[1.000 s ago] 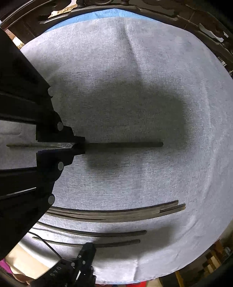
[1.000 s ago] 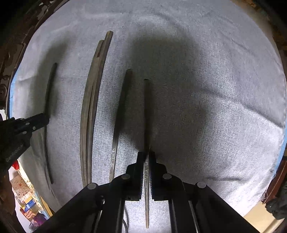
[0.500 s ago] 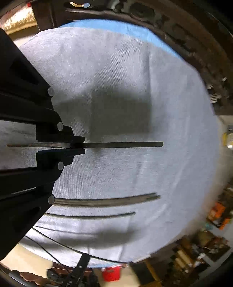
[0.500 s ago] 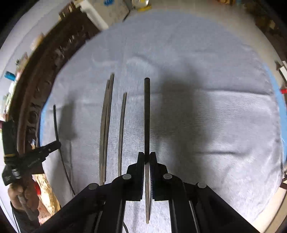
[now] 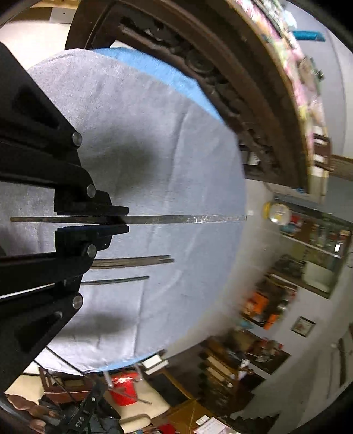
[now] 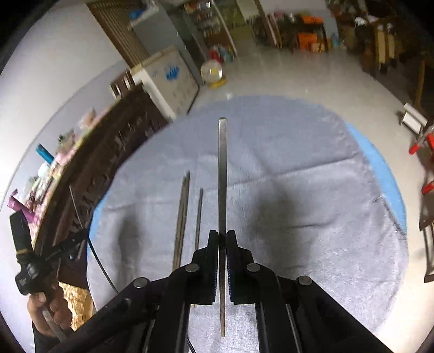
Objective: Organize utensils
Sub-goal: 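Lift both held chopsticks upright off the cloth, then carry the left gripper's chopstick into the black holder while the right gripper inserts its chopstick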
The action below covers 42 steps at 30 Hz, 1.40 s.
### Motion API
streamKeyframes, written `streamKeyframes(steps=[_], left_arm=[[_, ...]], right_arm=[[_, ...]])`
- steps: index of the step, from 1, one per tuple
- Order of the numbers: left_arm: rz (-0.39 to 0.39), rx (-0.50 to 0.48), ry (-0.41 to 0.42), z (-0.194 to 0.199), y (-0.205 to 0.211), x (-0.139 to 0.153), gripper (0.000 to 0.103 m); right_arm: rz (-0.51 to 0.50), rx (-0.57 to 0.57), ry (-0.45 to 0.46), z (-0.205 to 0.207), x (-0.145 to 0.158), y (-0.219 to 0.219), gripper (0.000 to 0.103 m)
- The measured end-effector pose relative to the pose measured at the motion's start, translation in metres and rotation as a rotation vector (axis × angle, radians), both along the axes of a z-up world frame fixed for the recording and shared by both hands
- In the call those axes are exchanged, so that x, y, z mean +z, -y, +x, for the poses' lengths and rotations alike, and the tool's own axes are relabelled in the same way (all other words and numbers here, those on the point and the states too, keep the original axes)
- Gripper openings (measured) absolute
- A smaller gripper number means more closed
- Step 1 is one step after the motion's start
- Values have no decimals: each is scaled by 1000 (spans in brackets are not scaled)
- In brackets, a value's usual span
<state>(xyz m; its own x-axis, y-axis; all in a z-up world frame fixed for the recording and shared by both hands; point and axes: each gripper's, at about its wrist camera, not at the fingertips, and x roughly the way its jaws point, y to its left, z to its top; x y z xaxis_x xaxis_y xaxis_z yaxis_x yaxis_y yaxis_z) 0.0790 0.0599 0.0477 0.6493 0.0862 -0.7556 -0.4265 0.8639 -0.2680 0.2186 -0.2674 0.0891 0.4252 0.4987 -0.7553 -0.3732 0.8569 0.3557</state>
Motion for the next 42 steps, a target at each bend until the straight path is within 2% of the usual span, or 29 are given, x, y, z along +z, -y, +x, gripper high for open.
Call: streamKeyframes(steps=[5, 10, 16, 22, 26, 31, 42], left_arm=[[23, 19, 67, -22, 7, 19, 6], [-5, 25, 147, -48, 17, 34, 6], [-32, 15, 237, -71, 26, 59, 5], [-22, -19, 303, -84, 46, 75, 6], [22, -50, 319, -86, 64, 72, 6], [38, -74, 320, -84, 77, 62, 6], [92, -104, 293, -83, 93, 42, 6]], right_arm=[[47, -47, 152, -37, 32, 20, 6], [107, -70, 266, -77, 55, 28, 6], [174, -68, 332, -113, 72, 30, 6], [239, -49, 371, -141, 88, 29, 7], [271, -12, 378, -155, 87, 21, 7], [276, 23, 389, -170, 79, 8, 7], [201, 65, 407, -183, 45, -11, 7]])
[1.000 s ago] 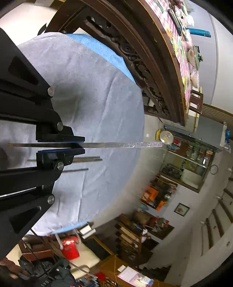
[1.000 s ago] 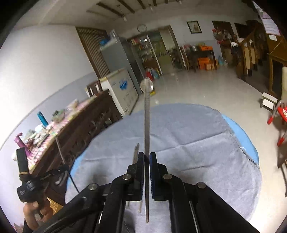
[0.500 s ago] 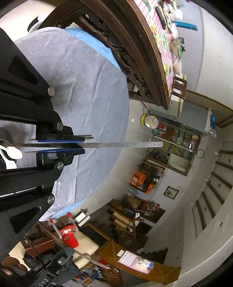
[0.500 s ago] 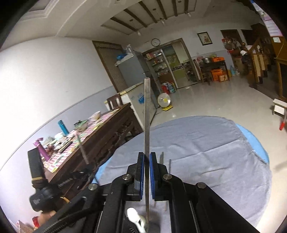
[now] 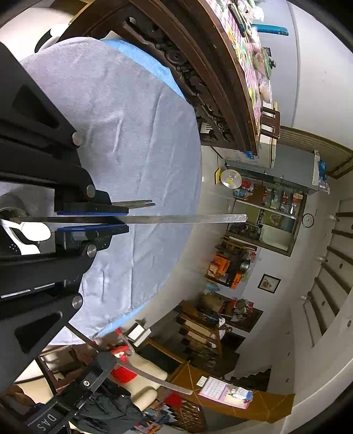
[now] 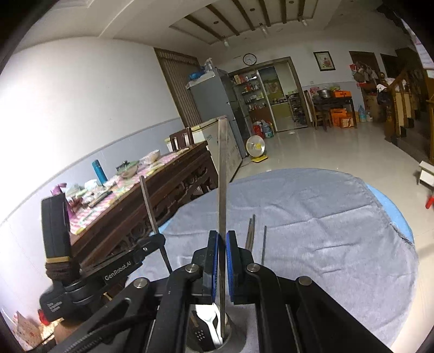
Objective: Organize utensils
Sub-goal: 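Carry the left gripper's chopstick into the black holder while the right gripper inserts its chopstick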
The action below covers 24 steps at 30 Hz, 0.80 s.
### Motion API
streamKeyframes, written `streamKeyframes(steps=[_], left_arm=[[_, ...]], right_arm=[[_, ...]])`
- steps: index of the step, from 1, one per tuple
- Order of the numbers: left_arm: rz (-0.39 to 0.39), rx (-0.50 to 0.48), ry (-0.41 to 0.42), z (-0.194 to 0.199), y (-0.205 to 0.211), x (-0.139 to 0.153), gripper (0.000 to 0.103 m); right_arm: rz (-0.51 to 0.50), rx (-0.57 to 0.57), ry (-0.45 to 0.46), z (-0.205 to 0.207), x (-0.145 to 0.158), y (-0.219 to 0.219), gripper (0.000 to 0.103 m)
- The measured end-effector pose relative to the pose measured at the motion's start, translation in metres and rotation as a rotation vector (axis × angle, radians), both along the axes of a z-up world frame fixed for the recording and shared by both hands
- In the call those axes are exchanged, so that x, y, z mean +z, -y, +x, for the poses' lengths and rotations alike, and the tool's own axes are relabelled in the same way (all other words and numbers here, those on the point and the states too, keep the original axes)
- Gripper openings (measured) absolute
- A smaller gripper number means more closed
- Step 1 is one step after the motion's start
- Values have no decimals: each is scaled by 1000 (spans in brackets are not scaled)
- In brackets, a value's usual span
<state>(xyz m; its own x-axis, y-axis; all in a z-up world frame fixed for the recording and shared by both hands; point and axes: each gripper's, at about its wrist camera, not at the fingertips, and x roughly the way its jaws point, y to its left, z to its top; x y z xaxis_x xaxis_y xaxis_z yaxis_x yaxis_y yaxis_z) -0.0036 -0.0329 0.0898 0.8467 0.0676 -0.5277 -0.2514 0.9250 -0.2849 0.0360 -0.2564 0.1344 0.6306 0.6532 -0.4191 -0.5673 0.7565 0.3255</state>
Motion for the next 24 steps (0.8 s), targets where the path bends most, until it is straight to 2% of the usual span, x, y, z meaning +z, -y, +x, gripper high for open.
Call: streamKeyframes(steps=[13, 24], left_arm=[[9, -7, -47, -1, 6, -18, 6], [9, -11, -69, -2, 8, -24, 6]], right_arm=[[-66, 45, -52, -4, -31, -14, 7], [-80, 48, -64, -8, -37, -17, 7]])
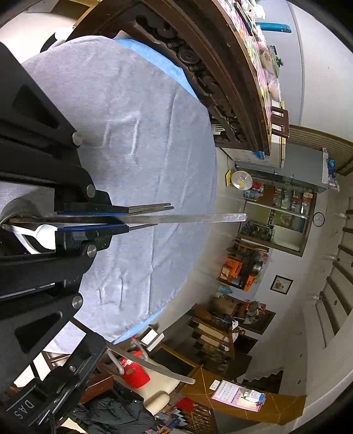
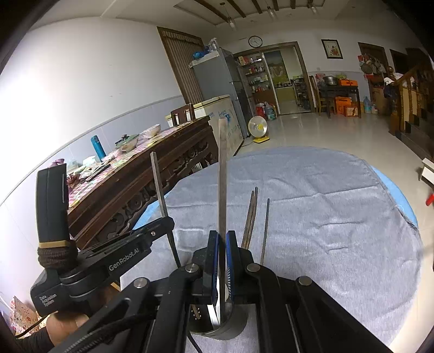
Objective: Organize utensils
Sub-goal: 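Carry the left gripper's chopstick into the black holder while the right gripper inserts its chopstick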
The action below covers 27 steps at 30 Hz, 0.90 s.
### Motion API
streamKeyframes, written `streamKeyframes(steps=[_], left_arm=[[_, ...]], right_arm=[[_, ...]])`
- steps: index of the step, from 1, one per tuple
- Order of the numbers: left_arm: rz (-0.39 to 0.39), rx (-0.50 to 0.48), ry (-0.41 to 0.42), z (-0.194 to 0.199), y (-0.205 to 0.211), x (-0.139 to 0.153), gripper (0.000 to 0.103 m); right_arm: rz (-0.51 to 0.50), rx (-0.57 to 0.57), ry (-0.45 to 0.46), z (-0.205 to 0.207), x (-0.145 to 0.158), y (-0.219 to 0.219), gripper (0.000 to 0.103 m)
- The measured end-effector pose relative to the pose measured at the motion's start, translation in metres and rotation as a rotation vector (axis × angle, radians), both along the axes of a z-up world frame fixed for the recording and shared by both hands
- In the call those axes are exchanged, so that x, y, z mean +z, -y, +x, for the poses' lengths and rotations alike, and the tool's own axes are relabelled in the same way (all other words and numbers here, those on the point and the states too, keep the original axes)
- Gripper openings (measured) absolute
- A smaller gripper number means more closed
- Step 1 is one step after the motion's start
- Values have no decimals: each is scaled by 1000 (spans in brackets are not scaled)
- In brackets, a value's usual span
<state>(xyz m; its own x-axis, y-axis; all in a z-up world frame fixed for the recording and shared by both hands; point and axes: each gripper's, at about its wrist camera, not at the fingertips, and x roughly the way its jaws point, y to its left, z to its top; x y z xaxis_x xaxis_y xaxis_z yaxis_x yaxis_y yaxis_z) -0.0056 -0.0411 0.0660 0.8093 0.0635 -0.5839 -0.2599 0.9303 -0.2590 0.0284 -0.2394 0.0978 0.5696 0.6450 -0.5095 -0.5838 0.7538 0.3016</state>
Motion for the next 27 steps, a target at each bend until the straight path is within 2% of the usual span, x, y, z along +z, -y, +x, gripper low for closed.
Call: streamKeyframes(steps=[19, 27], left_arm=[[-4, -6, 6, -9, 2, 0, 6], [-14, -21, -15, -15, 5, -10, 6]], right_arm=[[-9, 7, -12, -4, -6, 1, 7], [-21, 22, -25, -8, -13, -1, 7]])
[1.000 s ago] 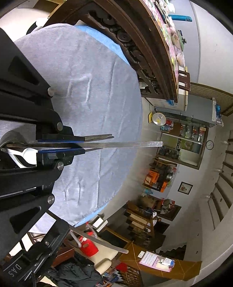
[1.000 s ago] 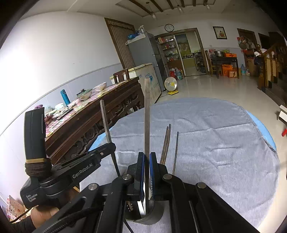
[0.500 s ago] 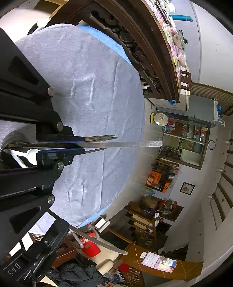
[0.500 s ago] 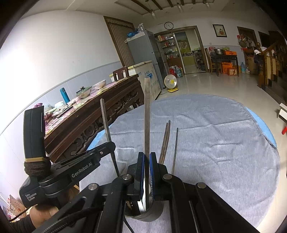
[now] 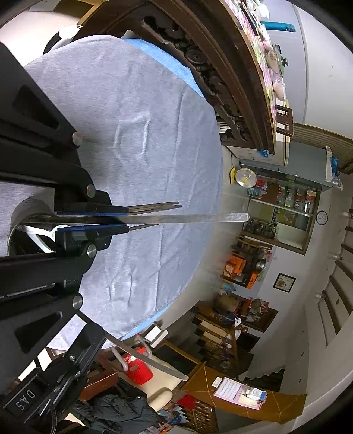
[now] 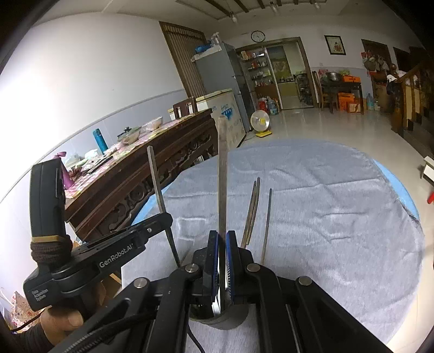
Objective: Organize utensils
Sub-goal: 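Carry the left gripper's chopstick into the black holder while the right gripper inserts its chopstick, then open both grippers to release the chopsticks in the holder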
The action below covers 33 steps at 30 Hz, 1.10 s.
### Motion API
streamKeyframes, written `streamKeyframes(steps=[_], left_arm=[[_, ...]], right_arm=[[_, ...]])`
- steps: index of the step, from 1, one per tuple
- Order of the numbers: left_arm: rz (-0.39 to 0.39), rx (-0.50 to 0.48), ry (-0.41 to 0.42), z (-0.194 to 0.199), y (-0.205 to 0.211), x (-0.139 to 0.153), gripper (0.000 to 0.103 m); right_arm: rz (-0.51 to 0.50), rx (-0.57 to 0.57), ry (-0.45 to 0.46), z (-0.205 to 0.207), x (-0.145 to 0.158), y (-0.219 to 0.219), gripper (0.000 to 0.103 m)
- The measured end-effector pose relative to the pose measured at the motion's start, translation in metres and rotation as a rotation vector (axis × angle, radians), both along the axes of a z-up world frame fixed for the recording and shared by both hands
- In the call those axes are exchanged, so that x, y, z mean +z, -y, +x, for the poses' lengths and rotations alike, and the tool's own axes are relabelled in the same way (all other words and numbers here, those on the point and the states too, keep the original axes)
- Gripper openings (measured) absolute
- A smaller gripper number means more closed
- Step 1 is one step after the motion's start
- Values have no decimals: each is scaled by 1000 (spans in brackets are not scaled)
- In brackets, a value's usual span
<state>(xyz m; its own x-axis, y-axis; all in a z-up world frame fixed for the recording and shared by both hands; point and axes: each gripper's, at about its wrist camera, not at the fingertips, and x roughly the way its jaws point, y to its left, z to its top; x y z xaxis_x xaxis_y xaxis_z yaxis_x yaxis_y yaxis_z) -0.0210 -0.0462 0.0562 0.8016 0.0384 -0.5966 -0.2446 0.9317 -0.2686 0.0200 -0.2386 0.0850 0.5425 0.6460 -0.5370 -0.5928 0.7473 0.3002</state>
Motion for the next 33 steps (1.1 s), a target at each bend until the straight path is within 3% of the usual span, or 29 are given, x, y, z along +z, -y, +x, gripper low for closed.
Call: streamKeyframes(steps=[33], left_arm=[[-11, -61, -87, -16, 9, -18, 6]], right_arm=[[-50, 43, -70, -6, -22, -8, 7]])
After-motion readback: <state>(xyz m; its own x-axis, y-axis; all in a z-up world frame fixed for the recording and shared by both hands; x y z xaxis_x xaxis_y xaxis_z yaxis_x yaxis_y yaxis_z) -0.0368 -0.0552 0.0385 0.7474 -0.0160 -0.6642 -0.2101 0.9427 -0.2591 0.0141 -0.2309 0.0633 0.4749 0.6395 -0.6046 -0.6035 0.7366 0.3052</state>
